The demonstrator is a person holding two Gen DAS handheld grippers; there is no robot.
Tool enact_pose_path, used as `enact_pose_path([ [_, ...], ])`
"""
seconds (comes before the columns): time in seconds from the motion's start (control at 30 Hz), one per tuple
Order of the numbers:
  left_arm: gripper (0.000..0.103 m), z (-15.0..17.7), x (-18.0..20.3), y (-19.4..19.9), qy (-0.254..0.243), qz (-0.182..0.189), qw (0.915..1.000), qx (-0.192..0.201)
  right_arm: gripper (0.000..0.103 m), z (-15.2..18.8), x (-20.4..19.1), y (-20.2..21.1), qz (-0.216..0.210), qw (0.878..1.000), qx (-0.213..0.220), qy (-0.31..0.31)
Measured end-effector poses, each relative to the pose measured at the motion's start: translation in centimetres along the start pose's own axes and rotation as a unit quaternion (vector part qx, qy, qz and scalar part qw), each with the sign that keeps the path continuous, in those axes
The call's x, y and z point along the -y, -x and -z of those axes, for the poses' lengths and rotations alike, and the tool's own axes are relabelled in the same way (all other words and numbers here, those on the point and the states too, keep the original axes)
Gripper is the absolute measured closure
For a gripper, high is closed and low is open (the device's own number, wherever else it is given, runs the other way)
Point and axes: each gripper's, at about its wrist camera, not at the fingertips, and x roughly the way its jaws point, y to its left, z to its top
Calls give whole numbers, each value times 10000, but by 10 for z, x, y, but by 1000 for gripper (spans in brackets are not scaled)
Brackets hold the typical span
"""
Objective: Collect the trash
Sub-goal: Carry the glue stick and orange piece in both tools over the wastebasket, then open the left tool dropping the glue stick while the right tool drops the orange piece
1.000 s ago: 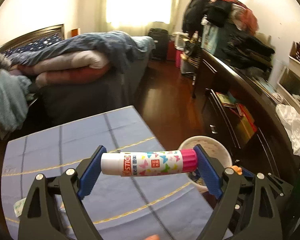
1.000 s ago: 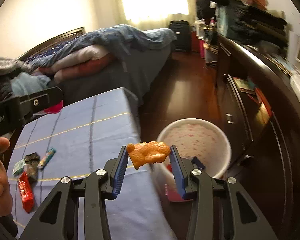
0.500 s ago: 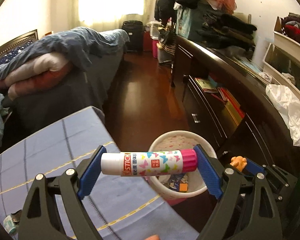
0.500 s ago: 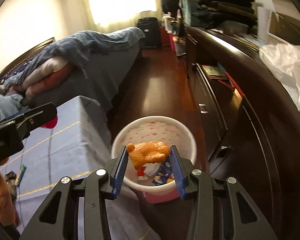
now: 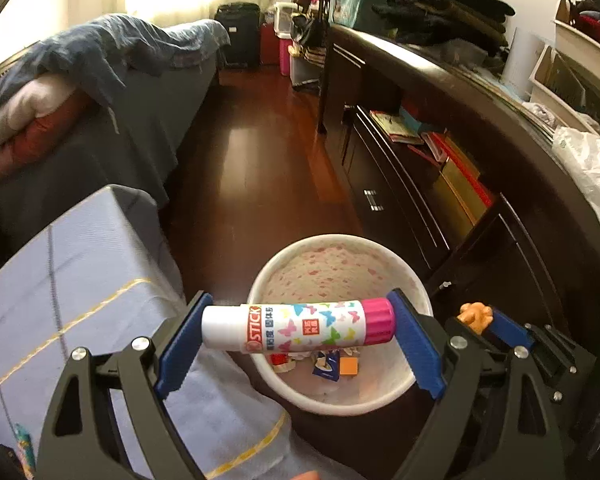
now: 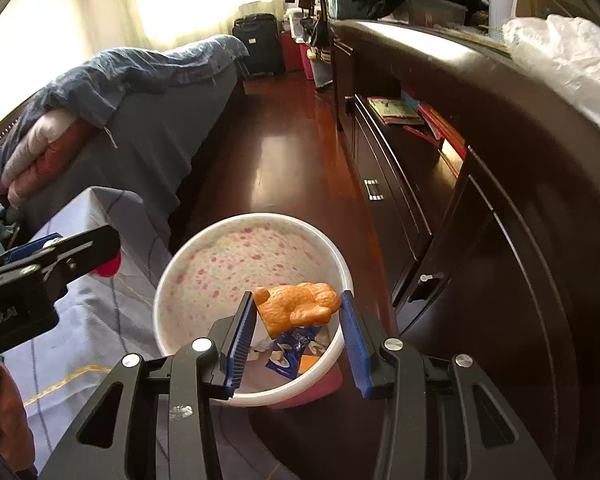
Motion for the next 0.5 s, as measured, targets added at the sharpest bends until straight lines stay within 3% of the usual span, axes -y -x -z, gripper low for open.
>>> enact_pose_path([
  [0.37,14,-7,-4,-36,179,245,9993,-236,59,1,-11,-38,138,9996,-200,133],
  [0.5,11,-9,-5,-37,206,247,9993,-183,49,-1,-13,-44,171,9996,-167,156],
])
